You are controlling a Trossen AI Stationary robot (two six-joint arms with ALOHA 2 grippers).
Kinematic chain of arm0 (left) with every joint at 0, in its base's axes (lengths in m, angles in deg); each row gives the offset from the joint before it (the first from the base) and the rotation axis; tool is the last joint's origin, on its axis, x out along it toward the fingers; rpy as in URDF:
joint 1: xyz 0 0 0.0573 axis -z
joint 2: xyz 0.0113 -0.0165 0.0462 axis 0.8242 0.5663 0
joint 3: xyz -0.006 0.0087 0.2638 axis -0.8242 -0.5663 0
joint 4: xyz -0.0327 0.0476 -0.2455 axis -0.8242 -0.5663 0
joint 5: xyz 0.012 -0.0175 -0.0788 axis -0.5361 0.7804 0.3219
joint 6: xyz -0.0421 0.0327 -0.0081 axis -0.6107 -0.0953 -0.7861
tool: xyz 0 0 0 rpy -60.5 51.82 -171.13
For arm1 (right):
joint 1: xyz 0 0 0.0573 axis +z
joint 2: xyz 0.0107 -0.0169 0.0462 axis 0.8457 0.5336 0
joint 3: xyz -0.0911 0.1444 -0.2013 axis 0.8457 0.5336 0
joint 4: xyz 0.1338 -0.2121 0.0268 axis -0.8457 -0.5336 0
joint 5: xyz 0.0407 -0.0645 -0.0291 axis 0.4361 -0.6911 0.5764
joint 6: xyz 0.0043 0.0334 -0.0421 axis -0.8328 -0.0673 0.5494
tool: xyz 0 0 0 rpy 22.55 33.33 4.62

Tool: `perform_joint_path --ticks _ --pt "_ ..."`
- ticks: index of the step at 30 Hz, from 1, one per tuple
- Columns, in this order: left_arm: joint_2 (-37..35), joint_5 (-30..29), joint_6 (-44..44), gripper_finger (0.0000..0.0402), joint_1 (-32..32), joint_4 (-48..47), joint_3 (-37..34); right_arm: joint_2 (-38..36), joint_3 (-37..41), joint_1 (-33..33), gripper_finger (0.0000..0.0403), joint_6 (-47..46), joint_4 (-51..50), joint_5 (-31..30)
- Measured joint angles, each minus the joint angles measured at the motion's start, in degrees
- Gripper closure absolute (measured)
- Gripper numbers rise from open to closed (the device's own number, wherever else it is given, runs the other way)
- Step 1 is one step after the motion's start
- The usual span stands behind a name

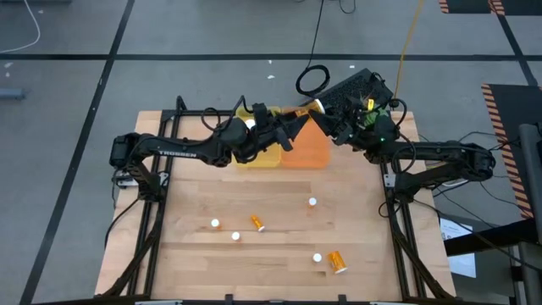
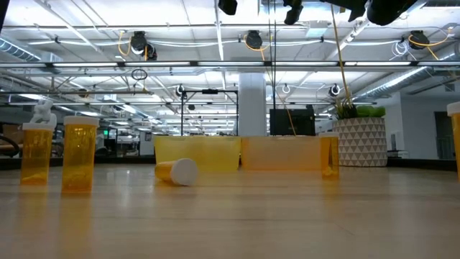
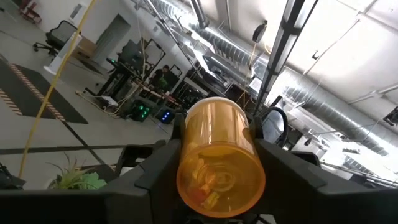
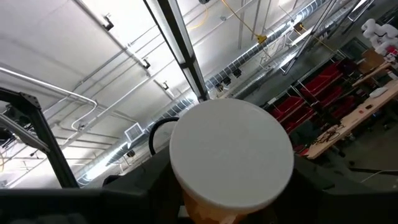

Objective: Pick and place medicine bottles into bin by pill shape (circle, oval)
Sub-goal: Put the large orange capsule bottle into the yellow bin

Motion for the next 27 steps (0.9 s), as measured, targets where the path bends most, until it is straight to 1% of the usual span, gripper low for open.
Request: perform_joint_path --ticks 2,4,8,11,14,17,21,23,27 --pt "0.0 0.1 0.0 0.0199 0.1 -0.4 0.0 0.0 0.0 0.0 0.0206 0.0 0.0 0.1" --pt "0.0 0.5 0.1 0.0187 0.1 -1.3 0.0 0.0 0.0 -0.1 0.0206 0.1 -0.1 0.1" --pt "-0.8 2.9 -1.0 0.0140 -0.1 -3.0 0.0 0.0 0.0 -0.2 0.0206 0.0 0.1 0.2" --pt "-2.9 7.9 -3.8 0.0104 -1.1 -7.1 0.0 -0.2 0.0 -0.6 0.0206 -0.8 -0.1 2.4" --pt "-4.7 12.8 -6.6 0.0082 -2.1 -11.9 0.0 -0.4 0.0 -1.5 0.0206 -3.7 -0.6 6.3" --pt "-6.7 16.1 -8.1 0.0077 -2.7 -16.7 0.0 -1.1 0.0 -2.4 0.0207 -7.2 -1.9 10.0" --pt "-9.4 20.3 -8.9 0.0087 -3.4 -22.9 0.0 -2.5 0.0 -3.8 0.0207 -9.1 -4.1 14.8" --pt "-10.4 20.9 -9.4 0.0093 -3.6 -26.0 0.0 -3.3 0.0 -4.4 0.0207 -9.4 -5.4 16.8" --pt "-10.6 21.3 -10.0 0.0103 -3.7 -27.8 0.0 -5.2 0.0 -5.5 0.0207 -8.9 -12.3 22.6"
